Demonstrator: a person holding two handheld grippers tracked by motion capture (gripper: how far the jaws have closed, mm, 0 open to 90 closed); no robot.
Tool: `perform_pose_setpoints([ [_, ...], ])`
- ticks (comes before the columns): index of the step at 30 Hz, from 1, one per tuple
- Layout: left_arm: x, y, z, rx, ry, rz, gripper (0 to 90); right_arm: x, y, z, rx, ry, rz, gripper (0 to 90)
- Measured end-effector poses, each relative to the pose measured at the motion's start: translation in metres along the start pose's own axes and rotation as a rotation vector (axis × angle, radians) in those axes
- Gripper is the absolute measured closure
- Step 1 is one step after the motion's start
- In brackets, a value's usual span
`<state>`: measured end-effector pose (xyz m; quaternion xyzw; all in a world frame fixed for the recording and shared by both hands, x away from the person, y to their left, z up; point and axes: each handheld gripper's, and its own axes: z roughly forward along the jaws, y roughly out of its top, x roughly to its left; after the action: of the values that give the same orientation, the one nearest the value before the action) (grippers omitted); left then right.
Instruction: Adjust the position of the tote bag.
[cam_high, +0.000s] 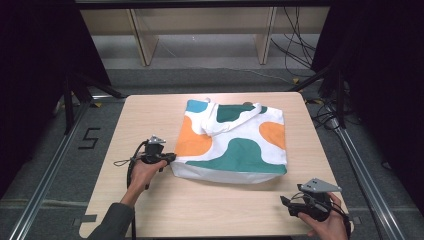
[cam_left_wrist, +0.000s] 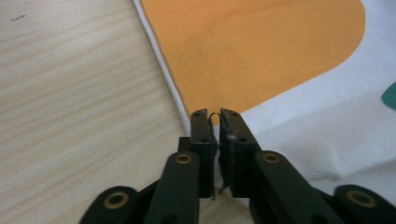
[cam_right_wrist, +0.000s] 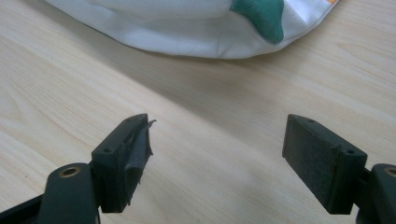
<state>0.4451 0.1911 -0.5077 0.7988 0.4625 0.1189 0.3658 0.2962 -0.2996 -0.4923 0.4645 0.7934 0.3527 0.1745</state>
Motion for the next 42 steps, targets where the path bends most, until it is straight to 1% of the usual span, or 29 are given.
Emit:
perform_pose_setpoints([
  [2,-0.002,-0.003,0.0,-0.004,-0.01,-0.003,86.4,-0.001,0.0,0.0,-0.014,-0.015,-0.012,24.5],
  [3,-0.005,-0.005,-0.002,-0.003,-0.005,0.012,86.6,-0.002,0.0,-0.001,-0.007,-0.015,-0.016,24.5],
  [4,-0.008,-0.006,-0.003,0.004,0.002,0.028,86.8,-0.001,0.001,-0.002,0.004,-0.01,-0.001,24.6],
  [6,-0.017,-0.009,-0.006,0.015,0.0,0.072,87.5,-0.004,0.001,-0.001,-0.019,-0.013,-0.026,24.8],
  [8,-0.024,-0.013,-0.009,0.028,-0.009,0.1,87.6,-0.005,0.001,-0.002,-0.015,-0.009,-0.023,25.8],
  [9,-0.027,-0.015,-0.01,0.027,-0.008,0.116,87.7,-0.002,0.001,-0.004,-0.007,-0.013,0.017,26.4],
  [10,-0.031,-0.016,-0.011,0.027,-0.018,0.126,87.7,-0.004,0.001,-0.003,-0.019,-0.009,0.002,27.4],
  [11,-0.035,-0.019,-0.013,0.029,-0.026,0.14,87.6,-0.004,0.001,-0.003,-0.017,-0.009,0.007,28.1],
  [12,-0.038,-0.021,-0.014,0.021,-0.029,0.138,87.6,-0.007,0.002,-0.003,-0.021,-0.007,-0.025,28.2],
  [13,-0.04,-0.023,-0.015,0.027,-0.033,0.158,87.5,-0.008,0.002,-0.004,-0.012,0.005,-0.023,28.2],
  [14,-0.042,-0.024,-0.015,0.022,-0.035,0.15,87.5,-0.005,0.001,-0.004,-0.02,-0.01,0.01,28.3],
  [15,-0.045,-0.026,-0.017,0.025,-0.037,0.164,87.5,-0.005,0.002,-0.005,-0.014,-0.012,0.011,28.9],
  [16,-0.048,-0.027,-0.016,0.018,-0.035,0.151,87.4,-0.006,0.002,-0.005,-0.014,-0.011,0.005,29.5],
  [17,-0.052,-0.029,-0.017,0.016,-0.038,0.155,87.4,-0.009,0.002,-0.004,-0.031,-0.028,-0.035,29.6],
  [21,-0.064,-0.034,-0.019,0.025,-0.084,0.186,87.4,-0.01,0.003,-0.004,-0.03,0.004,-0.018,30.0],
  [22,-0.067,-0.035,-0.019,0.02,-0.101,0.166,87.4,-0.012,0.002,-0.002,-0.04,-0.009,-0.059,30.4],
  [23,-0.071,-0.037,-0.018,0.017,-0.102,0.171,87.4,-0.01,0.003,-0.003,-0.028,0.004,-0.017,31.3],
  [26,-0.081,-0.038,-0.018,0.025,-0.105,0.212,87.4,-0.008,0.003,-0.003,-0.028,-0.005,-0.007,32.7],
  [27,-0.086,-0.038,-0.018,0.027,-0.122,0.213,87.4,-0.006,0.003,-0.003,-0.024,0.001,0.011,33.4],
  [32,-0.104,-0.04,-0.015,0.028,-0.163,0.23,87.3,-0.007,0.004,-0.004,-0.026,0.003,0.014,37.7],
  [33,-0.107,-0.04,-0.014,0.027,-0.172,0.234,87.3,-0.01,0.004,-0.003,-0.036,0.005,-0.015,37.8],
  [34,-0.112,-0.04,-0.014,0.034,-0.188,0.245,87.3,-0.01,0.004,-0.003,-0.033,0.006,-0.011,37.8],
  [35,-0.115,-0.04,-0.012,0.03,-0.187,0.247,87.2,-0.01,0.004,-0.003,-0.04,0.006,-0.005,37.8],
  [36,-0.122,-0.039,-0.011,0.033,-0.209,0.255,87.1,-0.01,0.004,-0.003,-0.041,0.008,0.001,37.8],
  [37,-0.127,-0.039,-0.009,0.031,-0.217,0.264,87.1,-0.008,0.004,-0.004,-0.044,-0.001,0.027,37.9],
  [39,-0.137,-0.038,-0.007,0.028,-0.204,0.297,87.1,-0.009,0.004,-0.004,-0.044,-0.007,0.017,38.0],
  [40,-0.144,-0.038,-0.005,0.025,-0.216,0.309,87.2,-0.009,0.004,-0.004,-0.043,-0.005,0.02,38.2],
  [41,-0.147,-0.037,-0.003,0.024,-0.223,0.306,87.1,-0.01,0.005,-0.003,-0.056,0.002,0.004,38.4],
  [42,-0.153,-0.036,0.0,0.021,-0.247,0.303,87.2,-0.01,0.005,-0.003,-0.047,0.01,0.01,38.4],
])
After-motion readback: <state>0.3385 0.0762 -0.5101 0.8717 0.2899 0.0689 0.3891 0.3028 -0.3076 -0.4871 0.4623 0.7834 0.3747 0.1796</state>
